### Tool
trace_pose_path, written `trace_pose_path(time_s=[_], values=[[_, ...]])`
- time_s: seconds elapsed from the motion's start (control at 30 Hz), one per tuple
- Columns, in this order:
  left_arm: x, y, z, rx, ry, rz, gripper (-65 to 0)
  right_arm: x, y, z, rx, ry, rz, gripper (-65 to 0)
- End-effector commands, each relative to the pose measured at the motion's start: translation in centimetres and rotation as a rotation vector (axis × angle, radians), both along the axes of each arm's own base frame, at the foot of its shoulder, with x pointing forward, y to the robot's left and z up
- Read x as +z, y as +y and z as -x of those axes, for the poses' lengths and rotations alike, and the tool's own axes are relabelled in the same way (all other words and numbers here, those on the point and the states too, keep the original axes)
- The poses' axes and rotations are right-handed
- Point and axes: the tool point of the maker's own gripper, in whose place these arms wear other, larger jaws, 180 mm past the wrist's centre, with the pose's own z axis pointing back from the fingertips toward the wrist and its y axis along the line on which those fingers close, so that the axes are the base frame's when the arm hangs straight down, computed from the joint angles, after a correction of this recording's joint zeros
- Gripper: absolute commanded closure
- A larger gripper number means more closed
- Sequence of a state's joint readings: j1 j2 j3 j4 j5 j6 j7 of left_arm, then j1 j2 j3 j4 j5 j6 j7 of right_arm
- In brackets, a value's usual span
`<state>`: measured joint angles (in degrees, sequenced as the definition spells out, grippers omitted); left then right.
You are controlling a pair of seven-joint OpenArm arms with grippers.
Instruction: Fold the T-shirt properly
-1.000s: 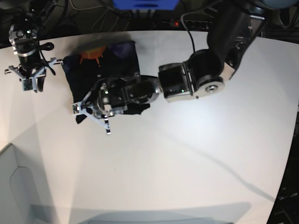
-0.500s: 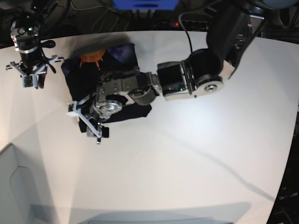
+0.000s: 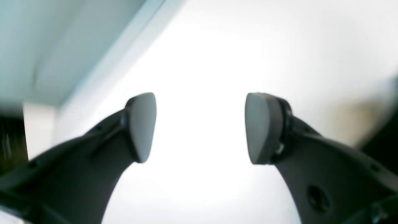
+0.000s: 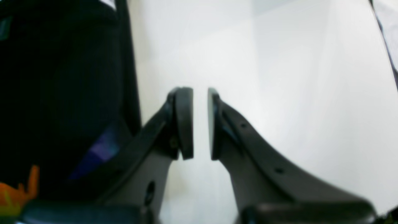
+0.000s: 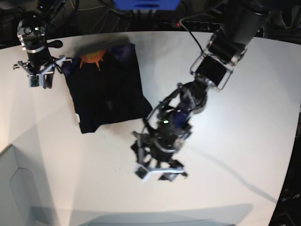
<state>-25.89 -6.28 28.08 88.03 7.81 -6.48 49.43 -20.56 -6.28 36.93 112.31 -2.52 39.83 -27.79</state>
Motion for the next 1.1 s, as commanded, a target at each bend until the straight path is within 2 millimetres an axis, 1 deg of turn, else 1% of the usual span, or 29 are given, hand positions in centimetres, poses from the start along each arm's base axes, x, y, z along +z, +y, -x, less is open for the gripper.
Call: trace_pose_path(time_s=[0.0,0.03,0.1,0.13,0.23,0.33,0.37,0.43,0.5,0.57,0.63,0.67,0.73,0.8,0.83,0.93,1.0,1.07], values=[[1.5,1.9,-0.2,0.05,-0.046,0.042,-42.8,0.6,0.2,-0.3,0.012,-0.032,-0.004,-6.6],[0.8,4.2,0.2,0.108,-0.032,0.059,-42.8,0.5,0.2,-0.3,0.013,-0.028,-0.007,-6.6],[-1.0,9.2,1.8,0.24,0.007,0.095,-42.8,-0.7,0.5,0.2,0.013,0.003,-0.027,-6.6],[-1.9,11.2,2.7,0.297,0.027,0.108,-42.8,-1.1,0.5,0.6,0.014,0.016,-0.032,-6.6],[-5.4,16.8,6.5,0.459,0.107,0.122,-42.8,-2.2,1.2,1.2,0.026,0.048,-0.054,-6.5],[-8.3,20.2,10.1,0.564,0.183,0.121,-42.8,-3.1,2.5,2.2,0.059,0.084,-0.073,-6.5],[-9.4,21.0,11.5,0.59,0.216,0.129,-42.8,-3.5,3.4,2.5,0.082,0.1,-0.084,-6.5],[-10.7,22.3,13.7,0.64,0.264,0.166,-42.8,-4.1,5.1,3.1,0.123,0.123,-0.107,-6.5],[-11.3,23.6,15.2,0.688,0.288,0.212,-42.8,-4.5,6.1,3.6,0.15,0.137,-0.12,-6.5],[-11.4,24.5,16.5,0.724,0.297,0.25,-42.8,-4.5,6.4,3.7,0.157,0.14,-0.123,-6.5],[-10.8,25.3,17.3,0.748,0.285,0.273,-42.8,-4.4,6.3,3.7,0.155,0.139,-0.121,-6.5],[-10.4,25.6,17.6,0.757,0.278,0.28,-42.8,-4.4,5.9,3.8,0.144,0.137,-0.117,-6.5],[-9.4,26.2,17.9,0.767,0.25,0.279,-42.7,-3.7,4.5,3.6,0.112,0.118,-0.091,-6.5],[-8.7,26.3,18.5,0.767,0.236,0.272,-42.7,-2.6,3.9,3.2,0.103,0.091,-0.067,-6.5],[-8.5,26.2,18.9,0.764,0.234,0.266,-42.7,-1.6,3.9,2.7,0.106,0.061,-0.063,-6.5],[-8.4,25.9,20.2,0.755,0.243,0.249,-42.7,0.7,4.7,1.9,0.12,-0.018,-0.096,-6.5],[-8.9,25.8,21.6,0.754,0.272,0.233,-42.7,1.1,5.6,2.0,0.128,-0.042,-0.153,-6.5],[-9.5,25.8,22.5,0.758,0.297,0.225,-42.7,0.8,7.3,2.2,0.166,-0.035,-0.195,-6.5]])
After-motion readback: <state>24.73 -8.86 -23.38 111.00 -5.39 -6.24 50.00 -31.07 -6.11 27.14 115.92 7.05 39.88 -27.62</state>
